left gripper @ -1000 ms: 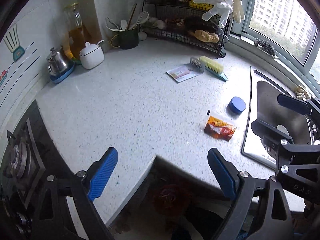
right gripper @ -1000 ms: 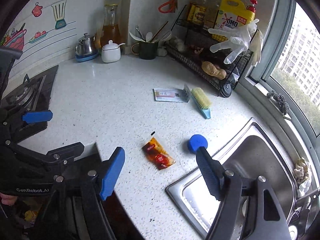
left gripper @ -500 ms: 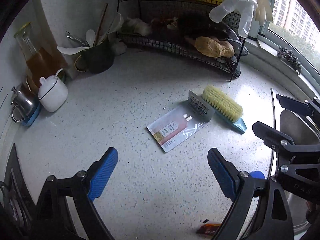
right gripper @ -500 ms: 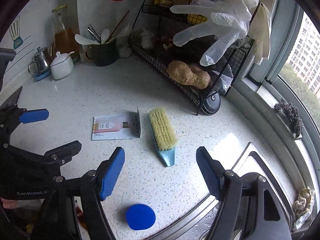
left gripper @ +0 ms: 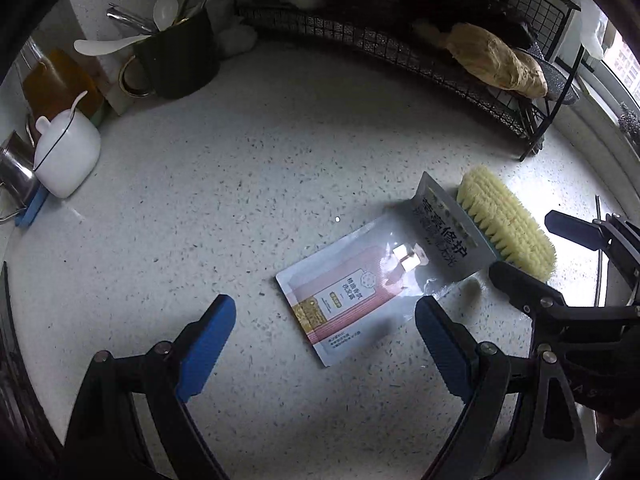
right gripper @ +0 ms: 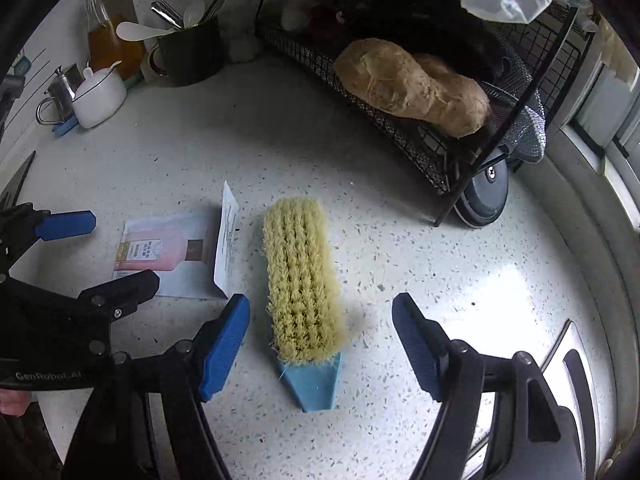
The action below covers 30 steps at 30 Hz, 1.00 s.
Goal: Collect trash
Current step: 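Grasp the yellow scrub brush with the right gripper while the left grasps the white sachet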
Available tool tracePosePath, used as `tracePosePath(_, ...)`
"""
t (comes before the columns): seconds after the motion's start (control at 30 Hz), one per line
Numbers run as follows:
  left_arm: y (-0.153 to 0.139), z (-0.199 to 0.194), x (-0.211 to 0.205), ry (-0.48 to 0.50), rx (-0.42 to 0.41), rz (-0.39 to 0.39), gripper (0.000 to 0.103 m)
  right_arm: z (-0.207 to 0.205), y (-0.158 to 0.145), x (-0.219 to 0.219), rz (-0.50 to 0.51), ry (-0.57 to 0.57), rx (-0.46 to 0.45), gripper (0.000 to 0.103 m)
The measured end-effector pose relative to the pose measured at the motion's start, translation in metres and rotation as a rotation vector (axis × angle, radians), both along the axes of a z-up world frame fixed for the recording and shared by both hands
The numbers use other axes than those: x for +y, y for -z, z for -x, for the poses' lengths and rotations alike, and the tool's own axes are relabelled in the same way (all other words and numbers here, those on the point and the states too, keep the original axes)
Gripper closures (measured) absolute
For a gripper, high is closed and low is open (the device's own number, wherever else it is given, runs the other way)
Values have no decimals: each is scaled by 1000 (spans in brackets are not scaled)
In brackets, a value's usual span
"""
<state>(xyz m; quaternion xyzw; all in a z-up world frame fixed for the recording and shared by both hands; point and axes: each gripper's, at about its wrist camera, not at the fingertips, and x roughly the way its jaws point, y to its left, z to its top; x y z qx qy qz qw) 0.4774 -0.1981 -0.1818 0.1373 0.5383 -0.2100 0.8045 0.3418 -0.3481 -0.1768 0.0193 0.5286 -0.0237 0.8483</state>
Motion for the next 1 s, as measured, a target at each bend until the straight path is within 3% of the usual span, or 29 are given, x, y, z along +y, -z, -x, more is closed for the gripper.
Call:
tracePosePath(0.07, 0, -1, 0, -12, 2, 3, 13, -3, 3, 0, -32, -4, 2, 40)
tracePosePath(0.13, -1, -2, 0, -15, 10, 10, 13, -2, 2, 1, -29, -3, -12, 62)
tracePosePath(0.17, -2, -3, 0, -16, 12, 12, 13, -2, 1, 0, -37, -1, -12, 66)
tracePosePath(0.5, -24, 2, -17, 12, 21, 37, 13, 31, -26, -11, -51, 75, -33, 67)
tracePosePath(0.87, -19, -7, -61, 60, 27, 57, 13, 45, -40, -39, -56, 169, -39, 67)
tracePosePath(1.0, -10, -12, -66, 60, 36, 39, 33, 45, -42, -40, -60, 178, -37, 67)
